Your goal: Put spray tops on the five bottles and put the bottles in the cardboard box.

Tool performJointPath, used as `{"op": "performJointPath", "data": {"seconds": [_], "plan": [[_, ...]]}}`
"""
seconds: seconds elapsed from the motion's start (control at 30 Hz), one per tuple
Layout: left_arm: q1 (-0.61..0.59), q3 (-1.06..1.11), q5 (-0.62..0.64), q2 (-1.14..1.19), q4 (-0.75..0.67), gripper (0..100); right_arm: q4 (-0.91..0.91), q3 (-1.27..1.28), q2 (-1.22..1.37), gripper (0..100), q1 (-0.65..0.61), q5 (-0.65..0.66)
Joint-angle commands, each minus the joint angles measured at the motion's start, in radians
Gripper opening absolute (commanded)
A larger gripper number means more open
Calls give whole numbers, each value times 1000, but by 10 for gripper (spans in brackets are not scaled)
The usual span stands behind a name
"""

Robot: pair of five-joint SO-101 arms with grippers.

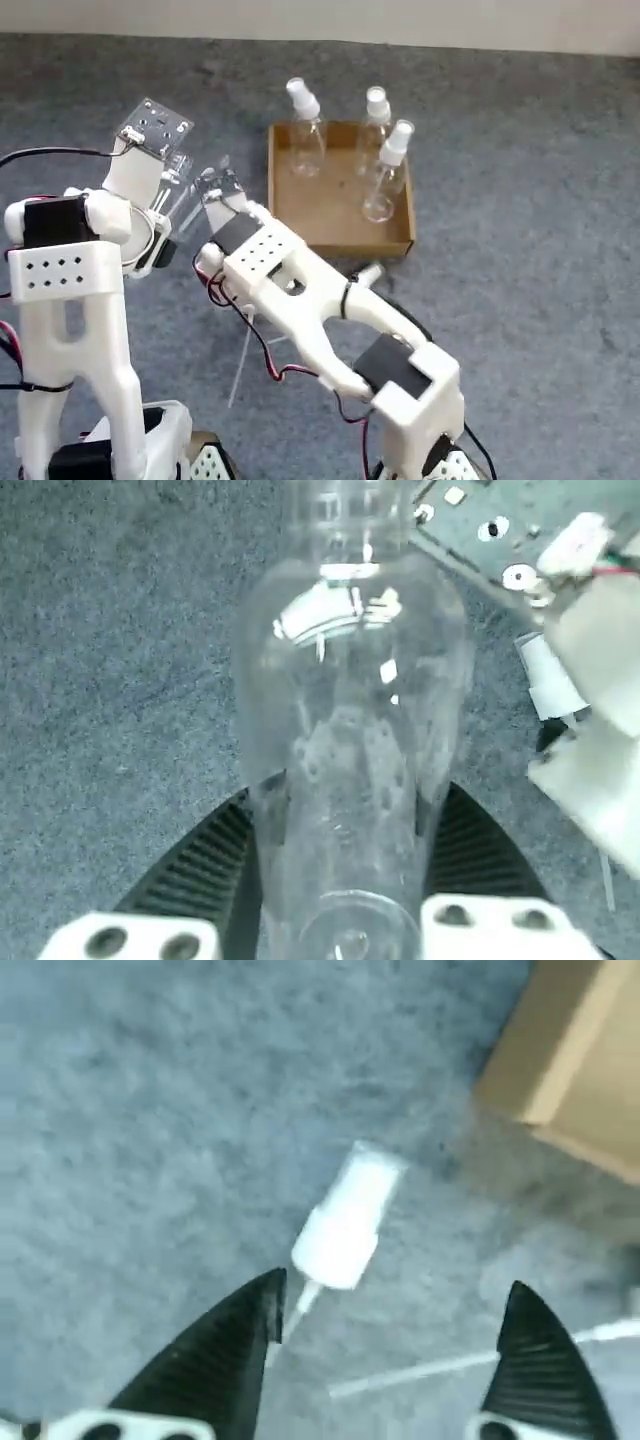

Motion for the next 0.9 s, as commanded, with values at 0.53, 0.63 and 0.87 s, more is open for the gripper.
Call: {"op": "performJointPath", "data": {"seconds": [0.53,0.63,0.87], "plan": [[622,-47,276,13,112,11,249,272,-725,6,878,698],[786,-48,358,122,64,11,203,400,-763,5,1072,859],[983,-206,440,509,-144,8,22,552,-714,5,1402,1039]]}}
